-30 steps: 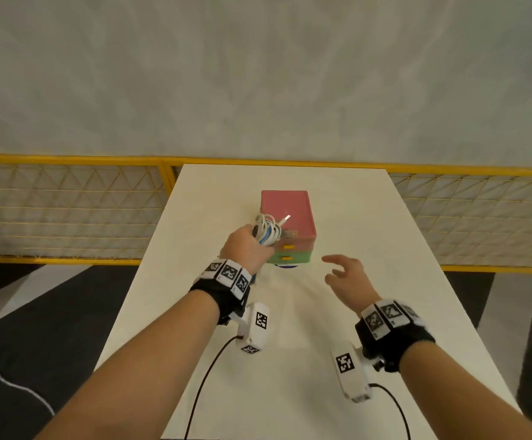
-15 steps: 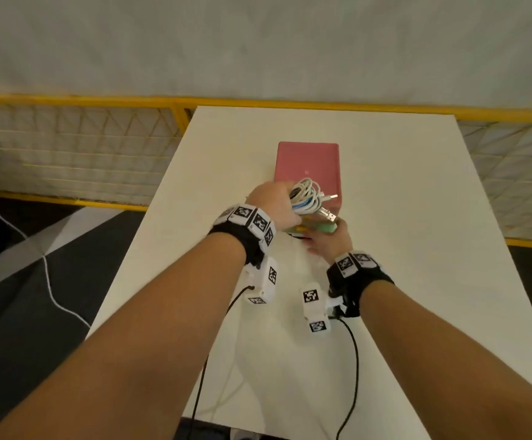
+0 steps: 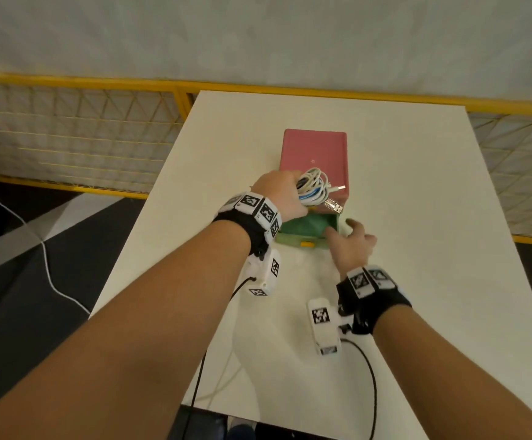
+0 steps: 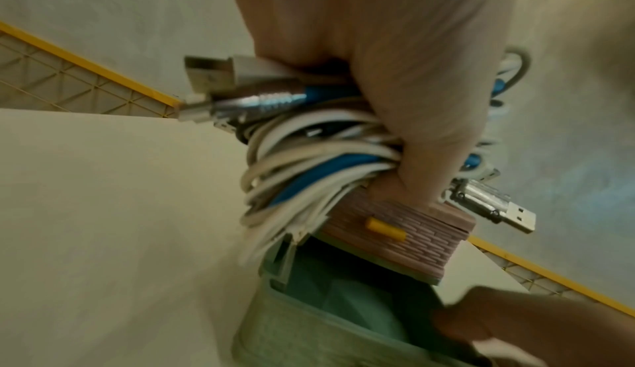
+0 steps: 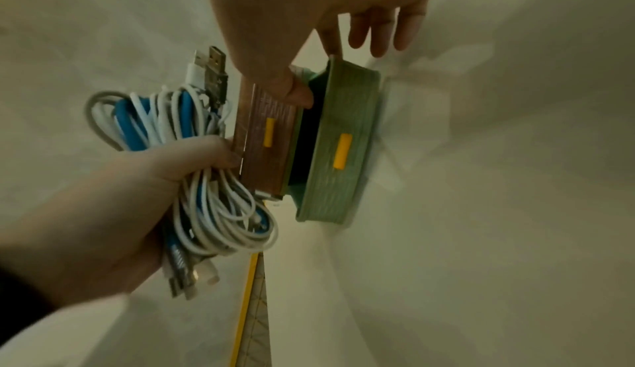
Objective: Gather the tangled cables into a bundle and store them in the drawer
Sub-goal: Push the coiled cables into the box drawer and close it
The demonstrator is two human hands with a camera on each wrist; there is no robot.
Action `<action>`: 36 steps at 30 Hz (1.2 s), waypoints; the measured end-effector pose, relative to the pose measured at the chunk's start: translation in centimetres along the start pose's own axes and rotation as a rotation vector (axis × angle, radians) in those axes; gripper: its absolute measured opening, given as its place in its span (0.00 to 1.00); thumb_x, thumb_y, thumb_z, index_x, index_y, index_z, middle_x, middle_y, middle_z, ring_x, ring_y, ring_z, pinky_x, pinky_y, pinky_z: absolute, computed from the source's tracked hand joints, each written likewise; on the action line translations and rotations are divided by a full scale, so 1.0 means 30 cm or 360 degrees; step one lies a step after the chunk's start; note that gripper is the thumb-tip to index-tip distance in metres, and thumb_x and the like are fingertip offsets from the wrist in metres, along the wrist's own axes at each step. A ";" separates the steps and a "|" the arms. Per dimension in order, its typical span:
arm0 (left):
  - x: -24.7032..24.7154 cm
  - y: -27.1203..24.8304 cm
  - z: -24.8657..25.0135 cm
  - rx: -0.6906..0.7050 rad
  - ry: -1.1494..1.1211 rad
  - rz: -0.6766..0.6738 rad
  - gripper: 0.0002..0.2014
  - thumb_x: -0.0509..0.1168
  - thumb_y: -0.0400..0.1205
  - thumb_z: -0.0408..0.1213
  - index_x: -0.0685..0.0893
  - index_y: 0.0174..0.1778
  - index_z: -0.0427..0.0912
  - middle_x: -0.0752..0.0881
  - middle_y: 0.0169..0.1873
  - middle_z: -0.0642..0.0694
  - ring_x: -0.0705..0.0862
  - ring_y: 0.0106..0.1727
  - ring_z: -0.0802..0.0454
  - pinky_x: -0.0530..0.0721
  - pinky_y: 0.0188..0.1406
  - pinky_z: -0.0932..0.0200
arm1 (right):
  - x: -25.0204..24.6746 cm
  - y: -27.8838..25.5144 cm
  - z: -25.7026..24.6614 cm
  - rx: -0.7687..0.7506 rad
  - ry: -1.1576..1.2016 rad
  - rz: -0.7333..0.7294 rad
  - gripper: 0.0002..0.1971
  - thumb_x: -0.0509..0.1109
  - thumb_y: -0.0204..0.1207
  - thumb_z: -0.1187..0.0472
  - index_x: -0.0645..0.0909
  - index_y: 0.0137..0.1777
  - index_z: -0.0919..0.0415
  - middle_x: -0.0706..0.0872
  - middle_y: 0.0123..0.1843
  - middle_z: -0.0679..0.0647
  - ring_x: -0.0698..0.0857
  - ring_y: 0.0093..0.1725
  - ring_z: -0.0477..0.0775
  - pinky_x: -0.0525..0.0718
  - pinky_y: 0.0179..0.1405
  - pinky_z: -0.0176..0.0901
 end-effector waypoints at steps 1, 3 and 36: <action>0.001 0.000 0.000 0.0002 0.0002 0.0001 0.18 0.75 0.72 0.41 0.83 0.57 0.44 0.89 0.48 0.46 0.86 0.49 0.45 0.86 0.53 0.50 | 0.002 0.026 -0.024 -0.0073 -0.0042 0.0042 0.34 0.72 0.70 0.53 0.67 0.76 0.57 0.65 0.71 0.62 0.72 0.68 0.64 0.72 0.68 0.53; 0.001 0.001 0.001 0.0006 0.0000 -0.0001 0.20 0.75 0.72 0.41 0.83 0.58 0.44 0.89 0.48 0.46 0.86 0.49 0.45 0.86 0.53 0.50 | 0.014 0.073 -0.061 -0.0192 -0.0107 0.0055 0.34 0.73 0.70 0.59 0.66 0.76 0.58 0.67 0.70 0.63 0.74 0.66 0.64 0.75 0.67 0.51; 0.262 -0.009 0.093 -0.0228 0.1052 -0.0397 0.12 0.56 0.87 0.38 0.82 0.61 0.46 0.84 0.61 0.46 0.78 0.66 0.42 0.73 0.65 0.50 | -0.017 -0.068 0.053 -0.1116 -0.0814 -0.0337 0.31 0.63 0.81 0.59 0.57 0.82 0.44 0.56 0.84 0.38 0.75 0.73 0.50 0.79 0.66 0.46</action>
Point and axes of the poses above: each hand's wrist, its own y-axis towards the middle knuckle, its own x-axis out of the palm, z = x × y, the point moved 3 cm from there along y, towards the middle knuckle
